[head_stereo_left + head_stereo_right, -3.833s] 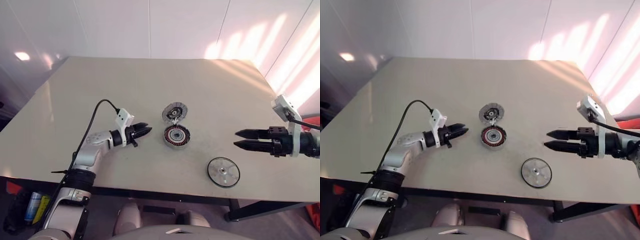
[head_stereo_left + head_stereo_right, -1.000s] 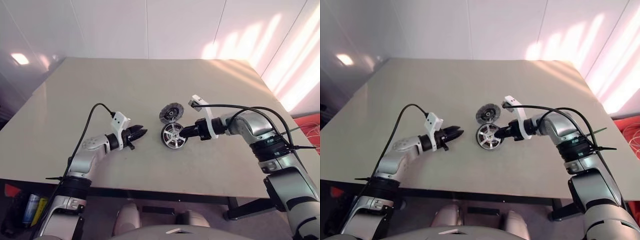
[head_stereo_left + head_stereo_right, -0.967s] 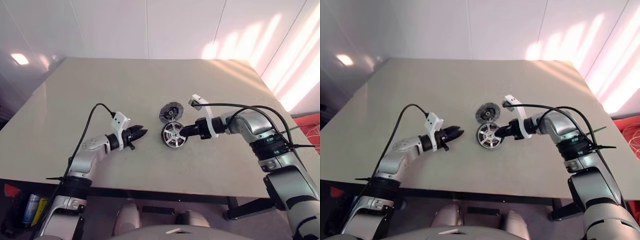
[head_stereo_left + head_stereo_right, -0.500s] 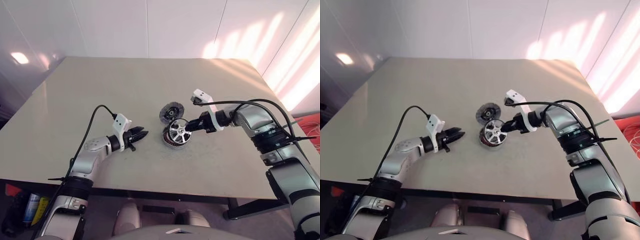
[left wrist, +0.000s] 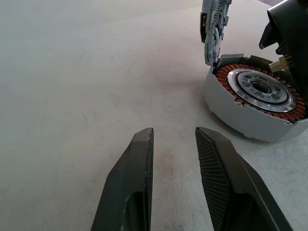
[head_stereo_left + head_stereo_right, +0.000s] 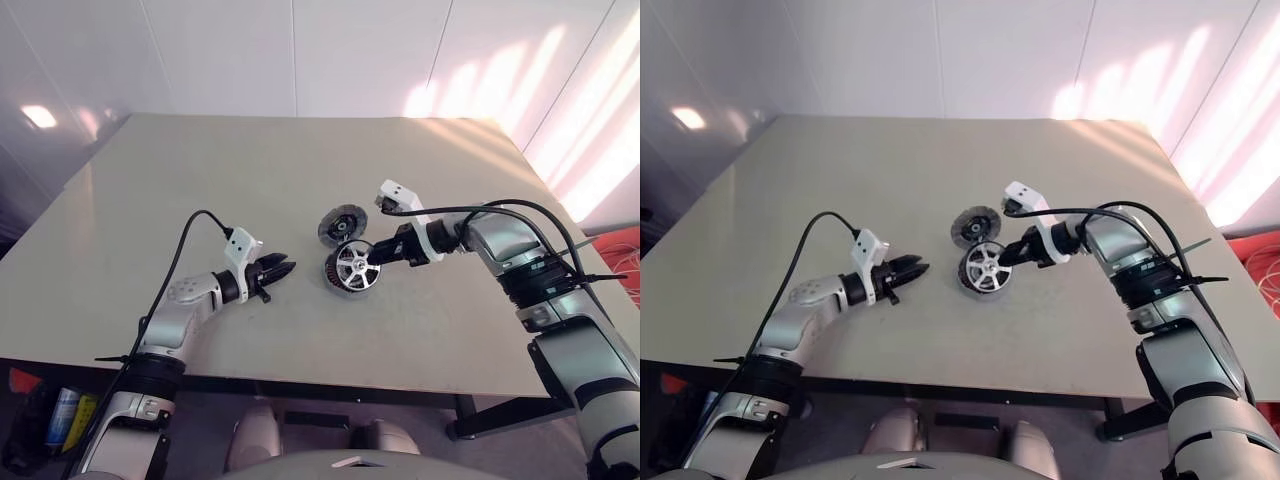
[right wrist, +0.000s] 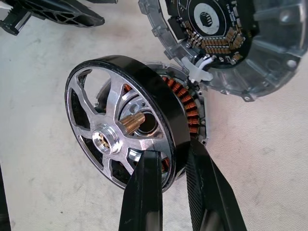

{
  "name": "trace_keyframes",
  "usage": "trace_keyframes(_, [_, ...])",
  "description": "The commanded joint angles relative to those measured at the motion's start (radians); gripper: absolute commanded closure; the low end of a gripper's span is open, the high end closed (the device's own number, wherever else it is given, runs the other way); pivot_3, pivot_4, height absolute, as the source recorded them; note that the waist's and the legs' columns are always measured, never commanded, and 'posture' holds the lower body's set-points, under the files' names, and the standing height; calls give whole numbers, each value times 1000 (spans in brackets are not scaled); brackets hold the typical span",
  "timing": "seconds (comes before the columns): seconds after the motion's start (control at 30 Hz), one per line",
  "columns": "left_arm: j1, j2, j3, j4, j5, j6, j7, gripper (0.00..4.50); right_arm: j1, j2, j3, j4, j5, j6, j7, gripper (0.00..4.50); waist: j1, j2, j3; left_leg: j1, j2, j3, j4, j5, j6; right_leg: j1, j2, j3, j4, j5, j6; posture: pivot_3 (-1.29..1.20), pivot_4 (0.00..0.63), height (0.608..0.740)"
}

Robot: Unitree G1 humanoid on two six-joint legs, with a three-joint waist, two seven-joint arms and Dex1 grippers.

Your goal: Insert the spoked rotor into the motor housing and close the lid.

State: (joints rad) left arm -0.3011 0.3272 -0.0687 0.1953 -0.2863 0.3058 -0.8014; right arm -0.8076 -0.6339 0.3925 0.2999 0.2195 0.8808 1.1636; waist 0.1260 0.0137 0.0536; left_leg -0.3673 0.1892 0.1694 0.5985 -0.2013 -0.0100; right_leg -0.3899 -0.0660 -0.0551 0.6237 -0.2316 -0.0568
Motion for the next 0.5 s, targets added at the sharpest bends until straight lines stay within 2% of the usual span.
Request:
trace_keyframes(0.03, [0,8,13,-22,-2,-15,1,3013,-18,5,6,1,-18,-11,10,4114,0,0,0,0,0,0,0,0,0,0,0,0,0,0,0,0,0,740])
trace_keyframes(0.3, [5,9,13,-30,-4,-10,5,3013,-27,21,-9,16,-33,-30,10,4114,-1,0,0,0,0,0,0,0,0,0,0,0,0,0,0,0,0,740])
trace_keyframes(0.5, [6,7,8,-40,-3,-4,9,3013,-28,31,-26,22,-39,-42,-2,2167,-2,0,0,0,0,0,0,0,0,0,0,0,0,0,0,0,0,740])
